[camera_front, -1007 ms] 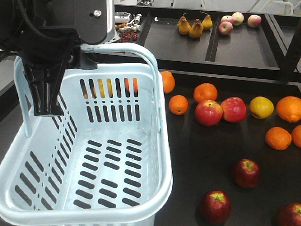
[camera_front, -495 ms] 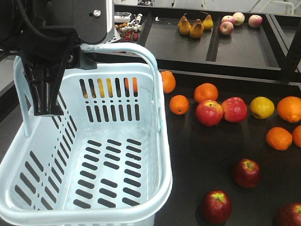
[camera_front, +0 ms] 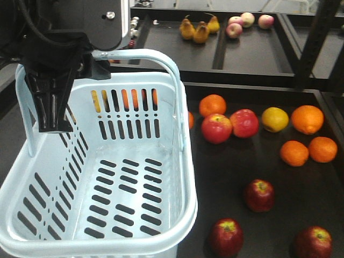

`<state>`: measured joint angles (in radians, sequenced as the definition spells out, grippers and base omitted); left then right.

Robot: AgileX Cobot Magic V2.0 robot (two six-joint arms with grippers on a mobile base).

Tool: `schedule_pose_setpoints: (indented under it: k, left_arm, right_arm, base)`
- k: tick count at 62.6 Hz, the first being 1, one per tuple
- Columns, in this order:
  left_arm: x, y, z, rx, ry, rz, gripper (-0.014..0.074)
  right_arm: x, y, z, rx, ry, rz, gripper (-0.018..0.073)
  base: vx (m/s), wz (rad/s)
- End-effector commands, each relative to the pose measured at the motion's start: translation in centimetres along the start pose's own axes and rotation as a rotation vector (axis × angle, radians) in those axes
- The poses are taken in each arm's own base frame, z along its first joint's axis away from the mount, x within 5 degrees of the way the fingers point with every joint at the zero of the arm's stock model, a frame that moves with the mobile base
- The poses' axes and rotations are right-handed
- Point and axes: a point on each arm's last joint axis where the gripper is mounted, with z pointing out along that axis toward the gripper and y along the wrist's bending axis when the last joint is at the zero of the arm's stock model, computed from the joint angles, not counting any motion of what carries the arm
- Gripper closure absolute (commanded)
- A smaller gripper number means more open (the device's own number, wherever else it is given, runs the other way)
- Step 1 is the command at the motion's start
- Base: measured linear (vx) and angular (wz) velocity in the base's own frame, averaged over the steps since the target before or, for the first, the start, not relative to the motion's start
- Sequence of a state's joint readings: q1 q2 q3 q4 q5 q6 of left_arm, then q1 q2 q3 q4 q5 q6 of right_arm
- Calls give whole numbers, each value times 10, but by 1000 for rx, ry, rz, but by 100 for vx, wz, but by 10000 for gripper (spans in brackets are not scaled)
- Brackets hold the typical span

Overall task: Pick three apples into basket with both arms
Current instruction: 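Drive the base up to the fruit table edge holding the basket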

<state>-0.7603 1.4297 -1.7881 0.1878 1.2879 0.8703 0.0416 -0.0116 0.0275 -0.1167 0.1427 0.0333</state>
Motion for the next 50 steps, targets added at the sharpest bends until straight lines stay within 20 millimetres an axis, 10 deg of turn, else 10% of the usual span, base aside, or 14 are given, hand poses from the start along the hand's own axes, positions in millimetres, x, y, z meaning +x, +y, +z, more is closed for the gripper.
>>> schedule_pose_setpoints:
  k: [1,50]
  left_arm:
    - [0,7,-22,-86,-58,-20,603]
    - [0,7,-21,-84,-58,-21,603]
  right_arm:
    - [-3,0,0,6,-76,-14,568]
    - [-3,0,0,6,-76,-14,568]
  base:
    - [8,-34]
    - [3,-11]
